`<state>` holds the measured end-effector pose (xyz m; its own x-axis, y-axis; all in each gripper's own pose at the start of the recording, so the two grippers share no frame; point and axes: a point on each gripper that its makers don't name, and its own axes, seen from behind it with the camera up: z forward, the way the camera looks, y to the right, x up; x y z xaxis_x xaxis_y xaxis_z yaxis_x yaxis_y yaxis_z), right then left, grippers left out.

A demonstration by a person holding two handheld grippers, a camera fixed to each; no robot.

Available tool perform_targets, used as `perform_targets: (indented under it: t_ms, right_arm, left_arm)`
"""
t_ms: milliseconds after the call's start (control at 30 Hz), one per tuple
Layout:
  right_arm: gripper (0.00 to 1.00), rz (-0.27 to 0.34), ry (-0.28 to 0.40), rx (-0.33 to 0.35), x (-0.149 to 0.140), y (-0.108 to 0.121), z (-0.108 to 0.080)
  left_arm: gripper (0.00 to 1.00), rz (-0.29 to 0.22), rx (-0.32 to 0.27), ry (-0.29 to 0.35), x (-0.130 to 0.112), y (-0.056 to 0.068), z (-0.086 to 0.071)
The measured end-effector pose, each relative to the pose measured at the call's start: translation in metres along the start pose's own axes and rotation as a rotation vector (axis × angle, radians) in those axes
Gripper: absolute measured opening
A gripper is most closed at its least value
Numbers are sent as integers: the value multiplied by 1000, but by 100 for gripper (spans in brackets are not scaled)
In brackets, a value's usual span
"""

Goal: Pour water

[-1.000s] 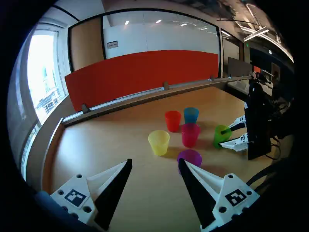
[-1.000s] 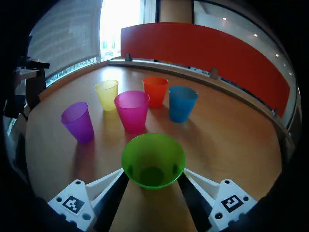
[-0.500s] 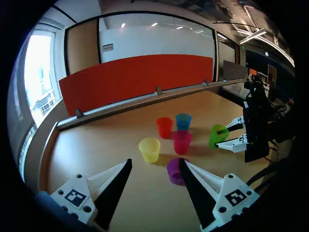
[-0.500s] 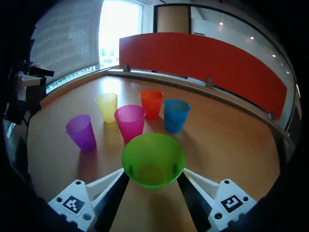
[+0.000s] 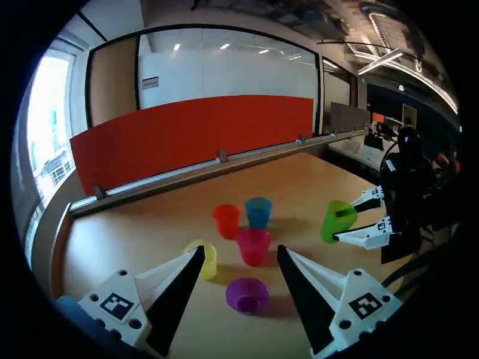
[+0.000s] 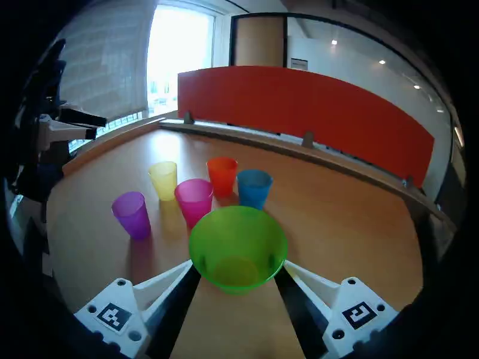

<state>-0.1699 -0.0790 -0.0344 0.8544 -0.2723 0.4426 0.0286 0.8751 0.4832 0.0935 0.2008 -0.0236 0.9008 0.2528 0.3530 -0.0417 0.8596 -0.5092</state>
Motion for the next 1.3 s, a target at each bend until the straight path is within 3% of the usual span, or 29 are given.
perform_targets:
  t_ms: [300,700,1000,1300]
  right_arm:
    - [85,17,12,-34,8,8,-35]
    - [85,66,7,-94,2,27,-71]
    - [85,88,-15,-118,-15,43,-83]
    - [85,120,-14,-138,-21,59,-86]
  left_arm:
    - [89,-14,-50,-18,18,27,44]
    - [89,2,-95,-116,23,47,114]
    - [90,57,-100,-241,9,53,164]
    - [89,55,-146,-315,7,64,207]
